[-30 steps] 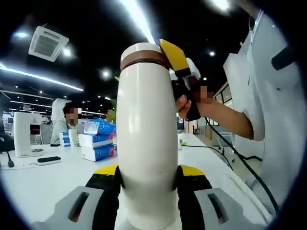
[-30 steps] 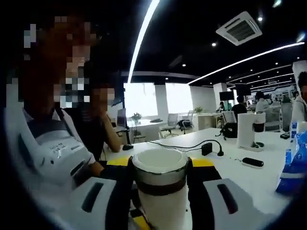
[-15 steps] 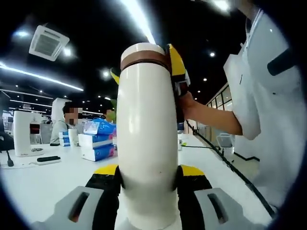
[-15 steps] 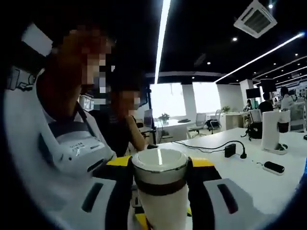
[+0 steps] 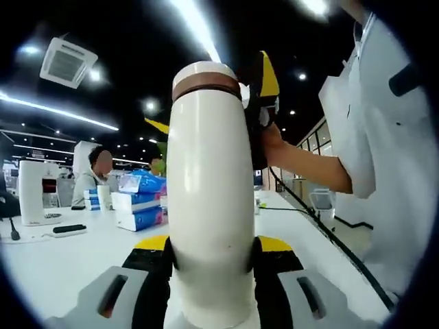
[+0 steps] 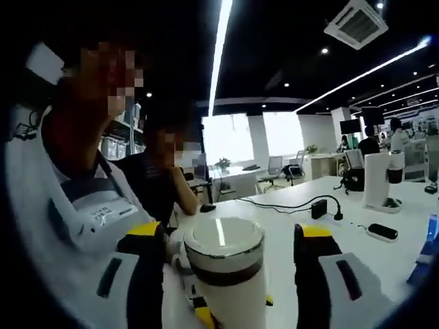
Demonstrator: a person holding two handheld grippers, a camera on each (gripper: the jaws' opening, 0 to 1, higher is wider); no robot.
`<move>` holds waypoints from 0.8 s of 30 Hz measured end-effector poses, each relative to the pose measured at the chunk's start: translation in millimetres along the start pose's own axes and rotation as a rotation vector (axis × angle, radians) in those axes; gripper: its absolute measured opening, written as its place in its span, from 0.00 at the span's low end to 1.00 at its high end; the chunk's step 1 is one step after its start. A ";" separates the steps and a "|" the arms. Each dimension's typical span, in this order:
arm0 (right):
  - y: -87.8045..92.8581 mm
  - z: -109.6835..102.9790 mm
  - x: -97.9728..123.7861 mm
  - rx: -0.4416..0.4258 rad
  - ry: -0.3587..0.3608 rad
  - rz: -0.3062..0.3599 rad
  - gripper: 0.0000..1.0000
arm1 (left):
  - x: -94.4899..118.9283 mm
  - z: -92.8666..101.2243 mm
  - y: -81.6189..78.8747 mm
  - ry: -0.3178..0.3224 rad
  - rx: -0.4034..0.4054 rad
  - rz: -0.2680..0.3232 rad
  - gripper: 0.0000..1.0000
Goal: Grasp the water cup twist off the cup lid place the cup lid on the table
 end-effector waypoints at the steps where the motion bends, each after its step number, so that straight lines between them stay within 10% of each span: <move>1: -1.2 -2.5 1.7 0.004 0.028 -0.007 0.84 | 0.4 1.1 -0.1 0.000 -0.001 0.000 0.48; 12: -22.2 -41.5 44.3 0.117 0.540 0.051 0.75 | 0.6 4.4 -0.6 -0.005 -0.013 -0.005 0.48; 24: 11.0 -86.7 34.7 0.042 0.773 0.111 0.70 | 0.1 4.4 -1.3 -0.010 -0.022 -0.009 0.48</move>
Point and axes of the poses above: the point that each gripper's makers call its tool centre point, and the gripper's own axes: x roughly backward along the fingers, z roughly to its right, y roughly out of its underside, the point moved 10 cm from there along x, roughly backward along the fingers, and after that the axes turned 8 degrees about y, right-handed, at the moved point
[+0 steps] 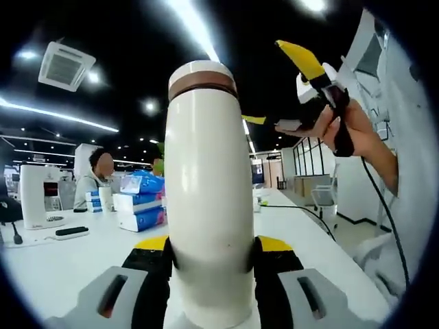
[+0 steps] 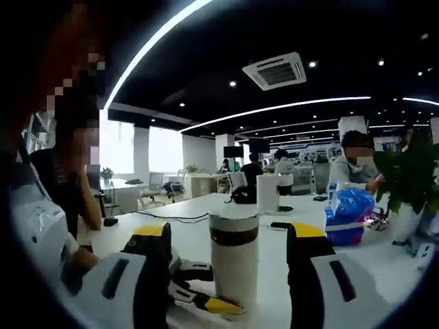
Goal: Grasp the water cup twist off the cup lid place the cup lid on the table
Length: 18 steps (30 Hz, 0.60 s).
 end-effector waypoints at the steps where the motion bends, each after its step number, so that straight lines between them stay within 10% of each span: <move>1: 1.0 -0.8 -2.0 0.000 -0.002 0.001 0.70 | 0.1 0.0 -0.1 0.000 0.000 0.000 0.48; 18: -6.1 4.1 -60.6 -0.026 -0.027 -0.013 0.55 | 0.7 -2.2 -0.8 0.001 -0.004 -0.002 0.48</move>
Point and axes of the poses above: the point that each gripper's makers call its tool centre point, and the gripper's own axes: x roughly backward along the fingers, z roughly to its right, y roughly out of its underside, the point moved 10 cm from there along x, roughly backward along the fingers, and after that the axes turned 8 degrees about y, right-handed, at the moved point
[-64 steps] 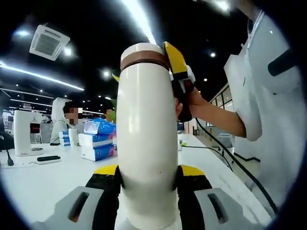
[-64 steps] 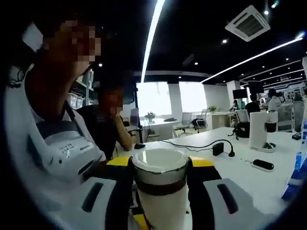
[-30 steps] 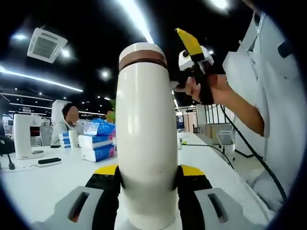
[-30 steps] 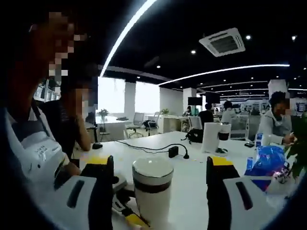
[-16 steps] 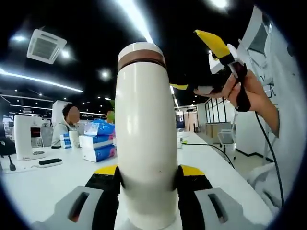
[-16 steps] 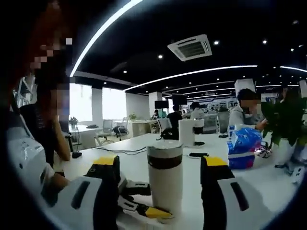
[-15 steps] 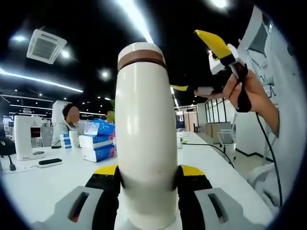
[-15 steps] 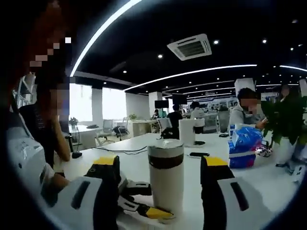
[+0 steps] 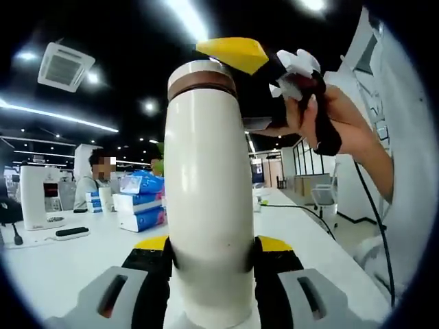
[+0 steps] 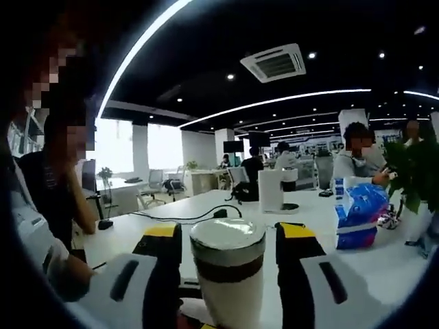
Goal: Grasp the water cup twist off the cup lid place the cup lid on the table
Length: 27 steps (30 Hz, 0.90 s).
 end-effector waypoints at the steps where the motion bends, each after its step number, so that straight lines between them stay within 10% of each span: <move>1: -0.3 0.5 -0.4 -0.005 -0.005 0.003 0.52 | 0.0 -0.1 0.1 0.000 0.000 0.000 0.48; 27: 3.5 20.7 -4.8 0.036 -0.316 0.001 0.46 | -1.3 -0.2 1.4 0.007 0.007 0.009 0.48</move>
Point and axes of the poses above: the point that each gripper's makers call its tool centre point, and the gripper's own axes: x roughly backward along the fingers, z roughly to its right, y roughly out of its underside, the point moved 10 cm from there along x, roughly backward along the fingers, and after that the axes turned 8 degrees about y, right-handed, at the moved point
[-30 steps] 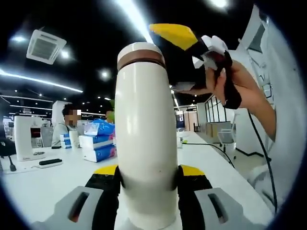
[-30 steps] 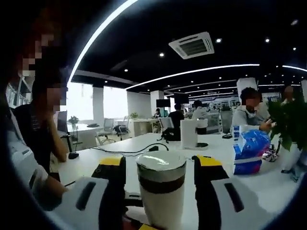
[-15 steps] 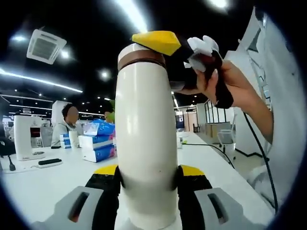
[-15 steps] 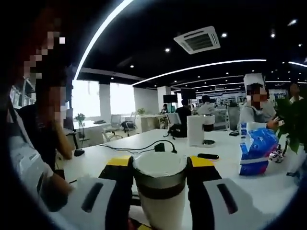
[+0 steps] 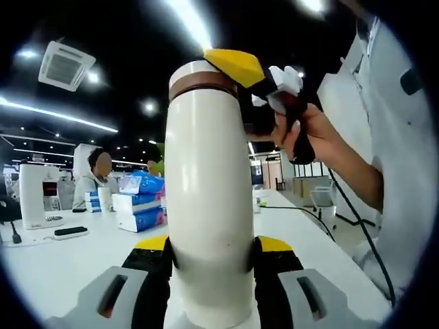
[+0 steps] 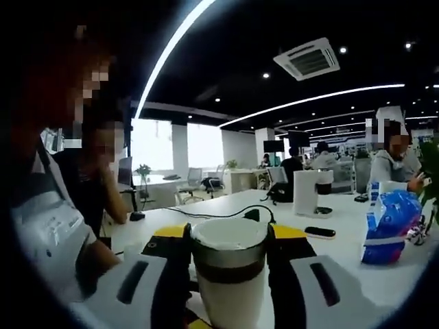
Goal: Grasp the water cup twist off the cup lid place the cup lid on the table
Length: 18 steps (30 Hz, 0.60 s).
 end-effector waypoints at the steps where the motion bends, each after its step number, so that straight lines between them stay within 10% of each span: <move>1: 0.2 1.0 -0.5 -0.004 -0.013 -0.002 0.46 | -0.2 -0.4 0.1 0.000 0.000 0.000 0.48; 18: 3.1 22.5 -8.3 -0.011 -0.344 0.024 0.46 | -2.1 -2.2 0.9 0.004 0.005 0.004 0.48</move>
Point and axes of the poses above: the point that each gripper's makers call its tool centre point, and the gripper's own axes: x roughly backward along the fingers, z roughly to its right, y roughly out of its underside, the point moved 10 cm from there along x, roughly backward along the fingers, and after that the axes turned 8 degrees about y, right-handed, at the moved point
